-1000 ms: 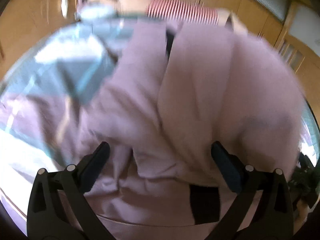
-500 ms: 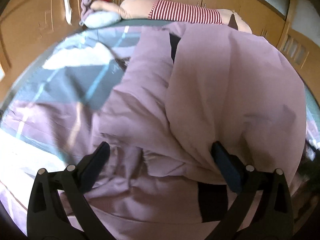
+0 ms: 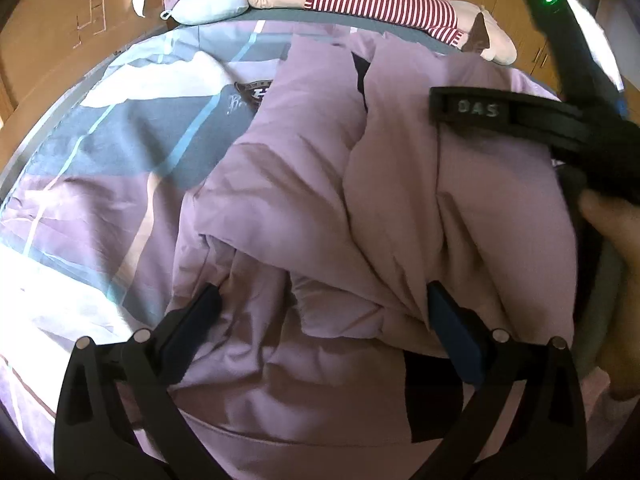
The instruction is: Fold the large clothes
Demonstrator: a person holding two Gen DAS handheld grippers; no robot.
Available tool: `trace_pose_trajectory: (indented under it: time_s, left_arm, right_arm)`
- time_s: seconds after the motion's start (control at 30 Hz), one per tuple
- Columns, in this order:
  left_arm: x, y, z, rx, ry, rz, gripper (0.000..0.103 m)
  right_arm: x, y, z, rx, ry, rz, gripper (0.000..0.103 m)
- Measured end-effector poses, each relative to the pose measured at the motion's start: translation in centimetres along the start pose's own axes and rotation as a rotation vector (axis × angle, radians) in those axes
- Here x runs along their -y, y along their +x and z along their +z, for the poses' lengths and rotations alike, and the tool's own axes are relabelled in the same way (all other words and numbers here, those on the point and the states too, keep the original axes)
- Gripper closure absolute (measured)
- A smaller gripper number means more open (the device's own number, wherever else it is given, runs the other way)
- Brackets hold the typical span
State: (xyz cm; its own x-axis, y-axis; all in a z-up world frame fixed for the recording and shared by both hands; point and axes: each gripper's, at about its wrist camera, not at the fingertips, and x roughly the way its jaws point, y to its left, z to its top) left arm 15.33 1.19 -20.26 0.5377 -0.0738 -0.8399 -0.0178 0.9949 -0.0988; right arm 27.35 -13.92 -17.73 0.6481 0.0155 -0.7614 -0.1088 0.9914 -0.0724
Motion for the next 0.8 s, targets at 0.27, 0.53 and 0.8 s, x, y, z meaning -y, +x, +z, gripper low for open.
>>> trace_pose_trajectory:
  time_s: [0.27, 0.53, 0.8]
  left_arm:
    - [-0.1, 0.6, 0.2, -0.021, -0.010, -0.008, 0.002]
    - [0.2, 1.1, 0.0, -0.004, 0.004, 0.020, 0.002]
    - [0.7, 1.5, -0.1, -0.005, 0.013, 0.038, 0.002]
  right_arm:
    - [4.3, -11.0, -4.6, 0.286, 0.072, 0.107, 0.012]
    - [5.1, -4.7, -8.1, 0.123, 0.076, 0.063, 0.005]
    - [4.2, -7.5, -7.9, 0.153, 0.072, 0.027, 0.002]
